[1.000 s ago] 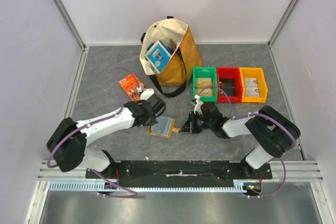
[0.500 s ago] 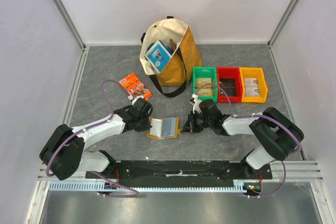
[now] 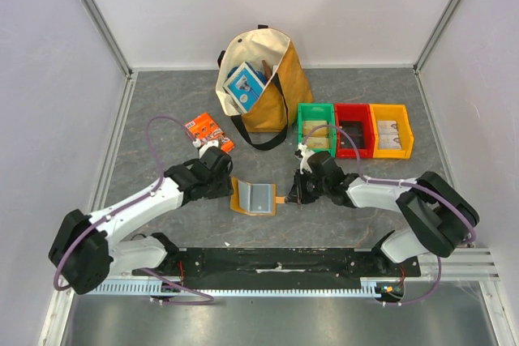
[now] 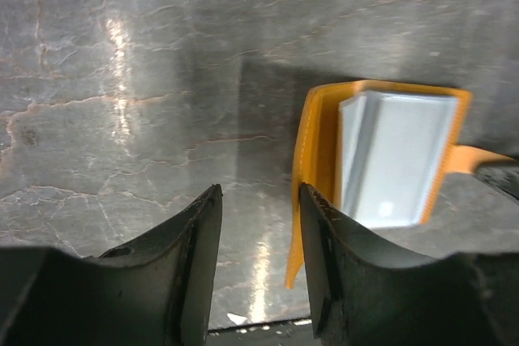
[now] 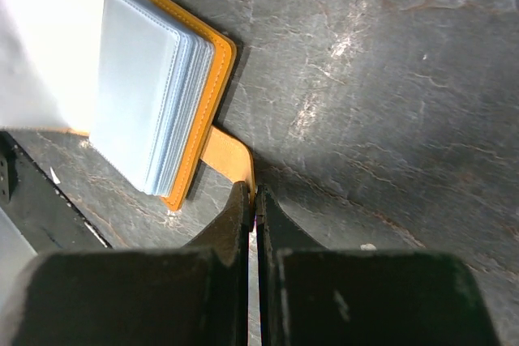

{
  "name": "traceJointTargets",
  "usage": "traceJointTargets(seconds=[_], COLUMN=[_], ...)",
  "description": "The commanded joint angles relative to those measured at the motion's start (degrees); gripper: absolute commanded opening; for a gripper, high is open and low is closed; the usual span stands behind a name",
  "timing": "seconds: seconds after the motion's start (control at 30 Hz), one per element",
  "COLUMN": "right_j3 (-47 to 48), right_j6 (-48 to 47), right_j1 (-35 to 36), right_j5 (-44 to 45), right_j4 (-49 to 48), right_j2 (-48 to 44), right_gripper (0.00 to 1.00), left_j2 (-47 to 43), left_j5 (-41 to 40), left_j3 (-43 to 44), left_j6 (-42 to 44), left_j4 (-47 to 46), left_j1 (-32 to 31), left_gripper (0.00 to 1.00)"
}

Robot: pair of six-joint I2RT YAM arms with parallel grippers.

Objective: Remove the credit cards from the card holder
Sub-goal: Open the card holder at the center of the board.

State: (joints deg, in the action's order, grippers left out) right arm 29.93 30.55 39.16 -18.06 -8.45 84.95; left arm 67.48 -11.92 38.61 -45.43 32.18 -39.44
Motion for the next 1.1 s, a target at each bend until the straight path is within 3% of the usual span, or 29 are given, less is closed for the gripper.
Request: traceJointTargets(seconds=[0.0, 0.2, 0.4, 0.53, 0.6, 0.67, 0.9, 1.07], right_j3=[0.48, 1.09, 0.74, 0.30, 0.13, -0.05, -0.49, -0.67], right_j6=[-4.35, -4.71, -4.88, -4.88, -4.97, -5.14, -5.32, -5.76], right_j1=[-0.13, -0.13, -0.13, -0.13, -0.13, -0.13, -0.13, -0.13], right_j5=[6.20, 6.81, 7.43, 7.87, 8.48, 8.83, 9.19, 9.36], right_j4=[8.36, 9.94, 10.03, 10.03, 10.38, 10.56, 10.38, 10.47], right_j2=[-0.48, -0.75, -0.92, -1.27, -1.80, -1.98, -1.54, -0.84], right_gripper=[0.00, 0.00, 0.00, 0.00, 0.00, 0.00, 0.00, 0.00], left_j2=[-4.37, -1.84, 7.64, 14.86, 17.41, 19.78, 20.24, 16.64], left_j5=[-2.84, -0.74, 3.56, -1.07, -4.32, -5.91, -10.48, -8.48], left_j3=[7.78, 16.04, 22.20, 24.58, 24.93, 25.81, 20.55, 12.65], left_j6=[1.22, -0.27, 0.08, 1.74, 2.10, 2.71, 0.43, -1.06], left_j4=[4.46, 4.82, -1.41, -0.72, 0.24, 1.91, 3.85, 1.14], left_j1=[-3.53, -12.05, -18.91, -20.24, -20.32, -20.24, -19.54, -16.29], left_gripper=[0.53, 0.53, 0.52, 0.53, 0.63, 0.64, 0.56, 0.55])
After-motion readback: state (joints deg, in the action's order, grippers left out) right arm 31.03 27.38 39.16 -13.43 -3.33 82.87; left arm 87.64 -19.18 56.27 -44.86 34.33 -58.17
